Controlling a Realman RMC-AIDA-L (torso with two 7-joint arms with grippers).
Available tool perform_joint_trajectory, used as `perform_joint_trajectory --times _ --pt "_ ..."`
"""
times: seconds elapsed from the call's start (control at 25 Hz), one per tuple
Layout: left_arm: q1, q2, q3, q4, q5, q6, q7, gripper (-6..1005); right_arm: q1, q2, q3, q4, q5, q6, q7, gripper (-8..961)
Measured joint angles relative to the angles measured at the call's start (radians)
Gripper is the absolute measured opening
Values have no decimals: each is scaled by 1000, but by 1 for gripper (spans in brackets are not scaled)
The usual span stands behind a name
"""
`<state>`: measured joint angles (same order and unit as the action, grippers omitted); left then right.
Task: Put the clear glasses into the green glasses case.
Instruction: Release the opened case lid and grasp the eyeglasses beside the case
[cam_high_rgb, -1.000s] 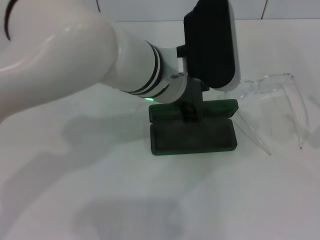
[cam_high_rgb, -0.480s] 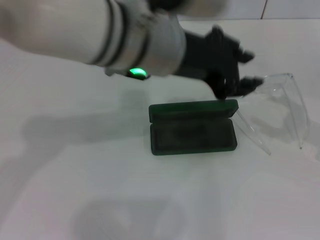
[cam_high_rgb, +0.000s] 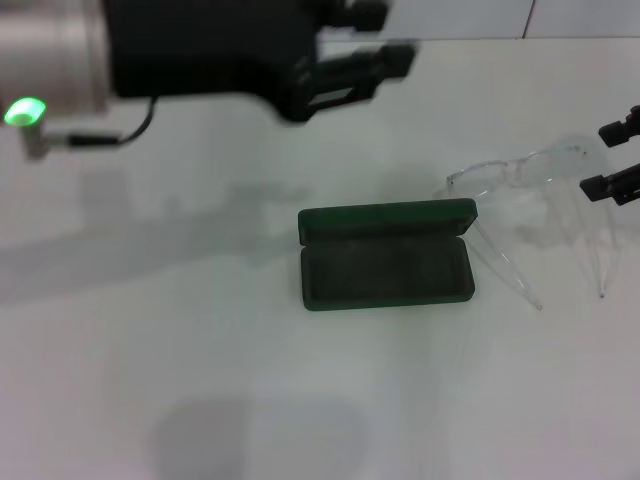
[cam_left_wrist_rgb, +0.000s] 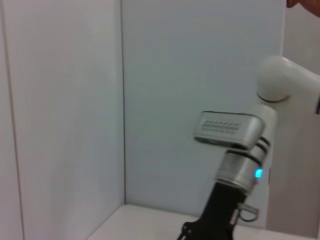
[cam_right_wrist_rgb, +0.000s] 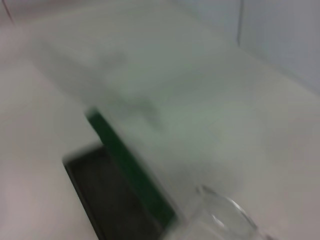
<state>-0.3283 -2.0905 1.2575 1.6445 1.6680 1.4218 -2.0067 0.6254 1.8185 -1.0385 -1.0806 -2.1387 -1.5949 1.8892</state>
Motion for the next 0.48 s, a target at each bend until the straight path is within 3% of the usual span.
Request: perform_joint_trajectory --times 0.16,0.28,0.48 --pt "67 -1 -21 -68 -82 39 105 428 142 10 -6 7 -246 -70 29 826" --pt "75 -1 -22 -123 -106 50 142 428 239 20 -12 32 -364 -123 30 826" --pt "74 1 -46 -222 -109 60 174 427 387 77 -116 117 -494 -43 23 825"
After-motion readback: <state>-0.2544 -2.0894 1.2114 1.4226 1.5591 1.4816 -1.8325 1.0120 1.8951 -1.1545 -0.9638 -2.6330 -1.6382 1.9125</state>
